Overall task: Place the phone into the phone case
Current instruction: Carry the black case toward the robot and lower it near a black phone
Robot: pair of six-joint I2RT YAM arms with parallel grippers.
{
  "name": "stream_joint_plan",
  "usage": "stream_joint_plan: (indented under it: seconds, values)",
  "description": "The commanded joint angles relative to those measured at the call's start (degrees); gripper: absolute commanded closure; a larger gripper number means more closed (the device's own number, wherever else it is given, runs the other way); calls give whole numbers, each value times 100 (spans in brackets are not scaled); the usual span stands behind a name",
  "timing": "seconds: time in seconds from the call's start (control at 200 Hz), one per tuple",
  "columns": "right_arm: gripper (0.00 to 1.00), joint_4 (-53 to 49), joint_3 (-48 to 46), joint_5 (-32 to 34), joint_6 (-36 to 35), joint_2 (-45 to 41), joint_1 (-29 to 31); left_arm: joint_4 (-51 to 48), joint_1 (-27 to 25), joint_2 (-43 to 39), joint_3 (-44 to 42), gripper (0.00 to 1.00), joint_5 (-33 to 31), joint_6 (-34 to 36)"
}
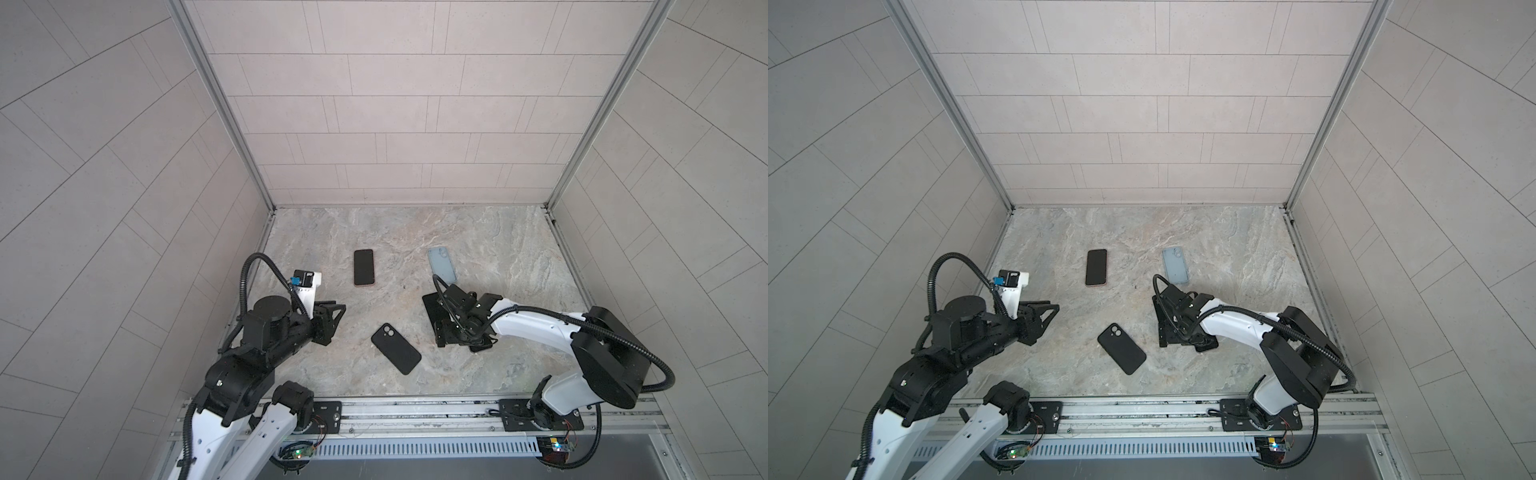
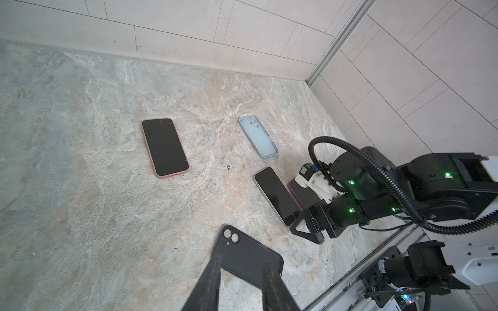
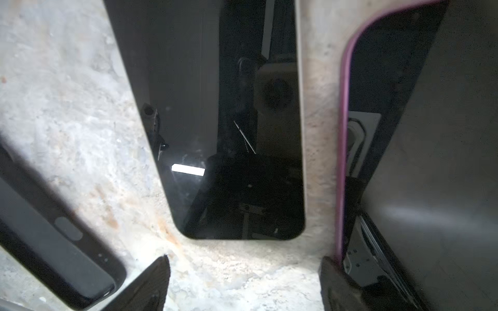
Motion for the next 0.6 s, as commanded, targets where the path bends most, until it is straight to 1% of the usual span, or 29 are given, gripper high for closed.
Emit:
stream_joint_plan:
  seconds: [0.0,0.225,0.315,0.375,0.505,0.59]
  values:
    - [11,-216,248,278,-283,216,-78,114,38,1,-36,69,36,72]
    - [10,-86,619,97,-369,720,-64,108,39,-10,-41,69,23,72]
    - [10,-146,745,157,-407,921,14,106,38,-11,-32,69,10,70]
    - [10,-246,860,297,-438,1048,111,108,38,-5,-35,69,23,74]
    - [11,-617,1134,965,-435,1335,429,105,36,10,-40,69,33,75]
    - [13,-710,1161,1215,-336,1493,515,106,36,9,-33,69,36,71]
